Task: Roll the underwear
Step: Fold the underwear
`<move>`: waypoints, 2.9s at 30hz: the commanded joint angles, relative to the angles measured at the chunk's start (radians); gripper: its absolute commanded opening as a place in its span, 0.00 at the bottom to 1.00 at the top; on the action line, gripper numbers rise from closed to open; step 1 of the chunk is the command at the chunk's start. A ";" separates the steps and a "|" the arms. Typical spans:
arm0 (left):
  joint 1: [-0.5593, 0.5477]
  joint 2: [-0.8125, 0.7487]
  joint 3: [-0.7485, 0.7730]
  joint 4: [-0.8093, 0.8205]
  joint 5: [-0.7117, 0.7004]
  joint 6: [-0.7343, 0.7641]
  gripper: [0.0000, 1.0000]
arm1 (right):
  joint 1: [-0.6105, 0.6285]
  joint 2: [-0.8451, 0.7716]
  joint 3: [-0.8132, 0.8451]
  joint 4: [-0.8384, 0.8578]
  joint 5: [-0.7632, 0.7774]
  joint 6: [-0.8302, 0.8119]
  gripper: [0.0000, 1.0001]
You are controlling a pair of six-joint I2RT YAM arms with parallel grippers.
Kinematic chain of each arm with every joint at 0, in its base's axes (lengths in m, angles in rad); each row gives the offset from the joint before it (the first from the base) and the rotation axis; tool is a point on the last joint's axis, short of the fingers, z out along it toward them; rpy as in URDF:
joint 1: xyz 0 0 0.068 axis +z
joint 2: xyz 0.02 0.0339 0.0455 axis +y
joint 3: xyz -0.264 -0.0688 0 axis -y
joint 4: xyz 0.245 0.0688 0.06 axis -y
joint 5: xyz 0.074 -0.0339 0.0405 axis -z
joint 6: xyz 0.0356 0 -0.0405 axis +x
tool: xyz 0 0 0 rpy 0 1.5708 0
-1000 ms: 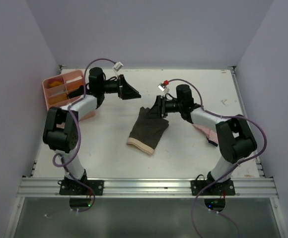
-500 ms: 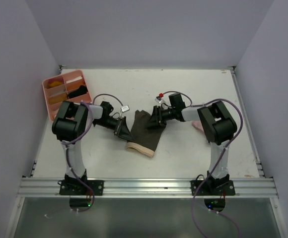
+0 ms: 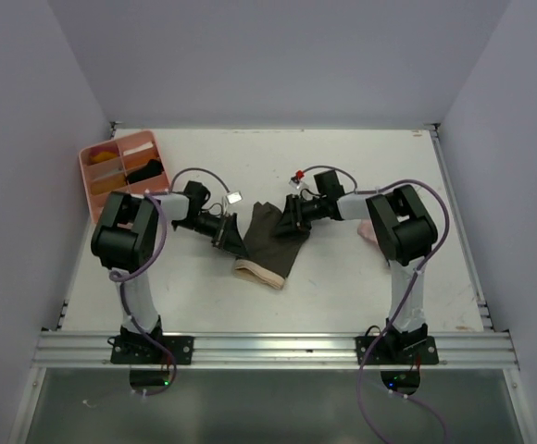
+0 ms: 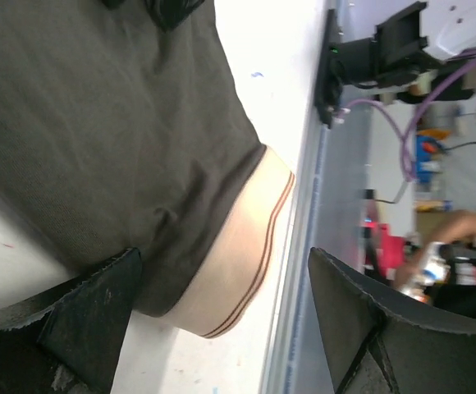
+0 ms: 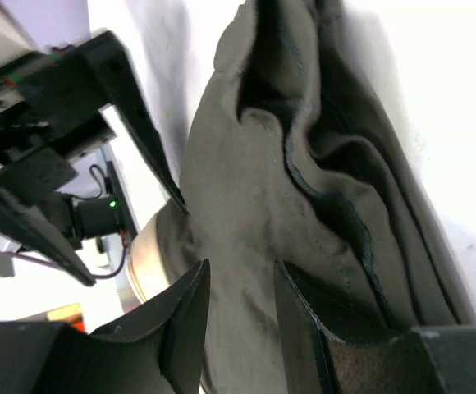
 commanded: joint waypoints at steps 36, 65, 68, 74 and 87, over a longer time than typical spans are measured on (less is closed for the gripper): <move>-0.048 0.043 -0.051 0.154 -0.248 -0.075 0.88 | -0.055 0.031 0.020 -0.146 0.086 -0.056 0.35; -0.009 -0.086 0.169 -0.011 -0.145 0.230 0.87 | -0.091 -0.158 -0.161 0.161 0.008 0.277 0.38; -0.011 -0.063 0.087 0.093 -0.156 0.145 0.85 | -0.092 -0.105 -0.140 0.101 0.022 0.196 0.38; -0.006 -0.015 -0.023 0.178 -0.214 0.079 0.82 | -0.094 -0.025 -0.059 -0.037 0.049 0.030 0.37; -0.006 -0.522 0.058 0.097 -0.505 0.265 1.00 | -0.091 -0.252 0.152 -0.491 0.036 -0.360 0.40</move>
